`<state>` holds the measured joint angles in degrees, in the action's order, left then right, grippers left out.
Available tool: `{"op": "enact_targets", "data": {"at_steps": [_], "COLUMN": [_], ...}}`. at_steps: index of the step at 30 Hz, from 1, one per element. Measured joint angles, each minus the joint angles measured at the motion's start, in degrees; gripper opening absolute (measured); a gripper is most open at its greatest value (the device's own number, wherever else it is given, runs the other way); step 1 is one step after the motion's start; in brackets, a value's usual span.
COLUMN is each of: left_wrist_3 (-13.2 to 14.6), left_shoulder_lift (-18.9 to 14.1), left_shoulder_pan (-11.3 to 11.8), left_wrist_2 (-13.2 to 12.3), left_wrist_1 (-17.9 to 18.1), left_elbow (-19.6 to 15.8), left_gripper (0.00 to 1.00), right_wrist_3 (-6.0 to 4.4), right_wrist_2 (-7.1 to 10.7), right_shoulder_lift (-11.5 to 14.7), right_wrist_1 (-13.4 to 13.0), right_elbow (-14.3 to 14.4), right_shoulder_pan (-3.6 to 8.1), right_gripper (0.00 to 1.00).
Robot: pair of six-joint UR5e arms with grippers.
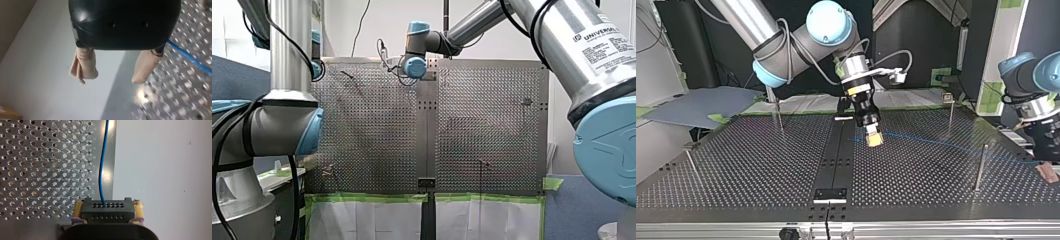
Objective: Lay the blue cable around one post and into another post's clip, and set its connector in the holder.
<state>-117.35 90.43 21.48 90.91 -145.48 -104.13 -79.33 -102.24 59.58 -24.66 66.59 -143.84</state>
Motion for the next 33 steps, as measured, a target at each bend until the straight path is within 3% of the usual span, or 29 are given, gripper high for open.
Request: {"op": "enact_targets", "data": {"at_steps": [4, 9, 19, 28, 33], "left_wrist_3": [0.12, 0.15, -0.70, 0.28, 0.55], "left_shoulder_lift": [1.82, 2.50, 2.90, 5.50, 6.10], "left_shoulder_pan": [1.87, 2.35, -0.78, -2.15, -2.74], "left_wrist_2": [-2.20, -4.40, -9.39, -7.54, -5.94], "left_wrist_1": [0.58, 1.00, 2.49, 1.43, 1.15], "left_elbow": [0.00, 0.01, 0.01, 0.00, -0.09], "left_gripper": [1.00, 1.00, 1.00, 1.00, 1.00], "right_wrist_3": [-0.19, -0.68, -1.10, -1.49, -2.12], "right_wrist_2": [-0.69, -2.72, -4.98, -6.47, -7.14], "right_shoulder_lift": [-0.01, -0.03, -0.25, -2.78, -3.86], "right_wrist_1": [0.50, 1.02, 2.97, 6.47, 7.62], "right_elbow": [0.00, 0.00, 0.33, 0.97, 2.93], "right_shoulder_pan": [0.09, 0.63, 3.27, 5.38, 6.17], "right_gripper": [0.00, 0.00, 0.00, 0.00, 0.00]}}
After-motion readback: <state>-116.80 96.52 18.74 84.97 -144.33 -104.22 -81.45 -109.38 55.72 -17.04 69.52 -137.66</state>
